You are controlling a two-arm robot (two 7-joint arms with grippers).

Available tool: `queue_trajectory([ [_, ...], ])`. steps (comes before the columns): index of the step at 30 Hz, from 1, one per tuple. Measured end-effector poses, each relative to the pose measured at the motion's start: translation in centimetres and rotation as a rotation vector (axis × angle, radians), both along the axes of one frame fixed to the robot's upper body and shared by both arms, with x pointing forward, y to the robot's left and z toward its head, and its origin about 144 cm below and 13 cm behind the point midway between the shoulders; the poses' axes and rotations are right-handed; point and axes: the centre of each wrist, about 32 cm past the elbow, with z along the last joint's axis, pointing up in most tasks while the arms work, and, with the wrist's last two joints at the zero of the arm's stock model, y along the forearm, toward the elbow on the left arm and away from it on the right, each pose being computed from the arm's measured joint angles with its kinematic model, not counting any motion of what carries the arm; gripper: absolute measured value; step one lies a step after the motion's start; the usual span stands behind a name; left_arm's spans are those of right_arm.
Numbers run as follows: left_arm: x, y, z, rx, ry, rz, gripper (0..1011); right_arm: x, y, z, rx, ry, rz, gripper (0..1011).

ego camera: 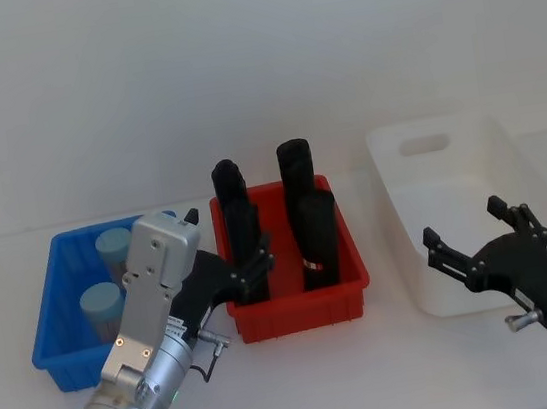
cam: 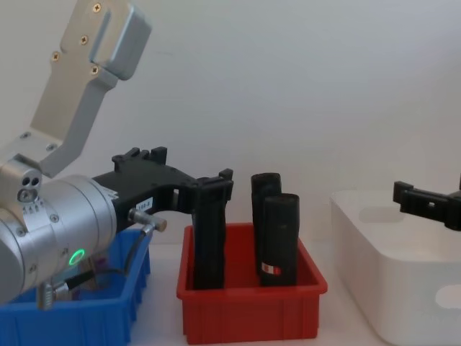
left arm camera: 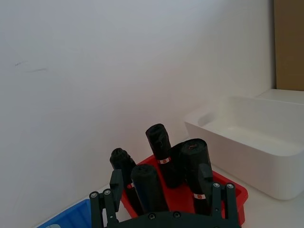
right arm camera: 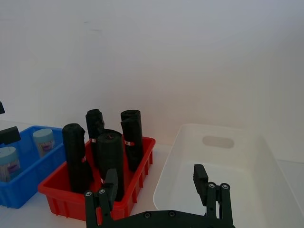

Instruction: Pick the cotton swabs from the blue box and place them into the white box.

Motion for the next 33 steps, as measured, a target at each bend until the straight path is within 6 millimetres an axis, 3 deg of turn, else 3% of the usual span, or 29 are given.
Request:
queue_trajectory([
  [33, 0.67, 0.68, 0.49, 0.001, 0.014, -0.005, 1004, 0.0, 0.0, 0.0, 0.0, 0.0, 0.0, 1002],
])
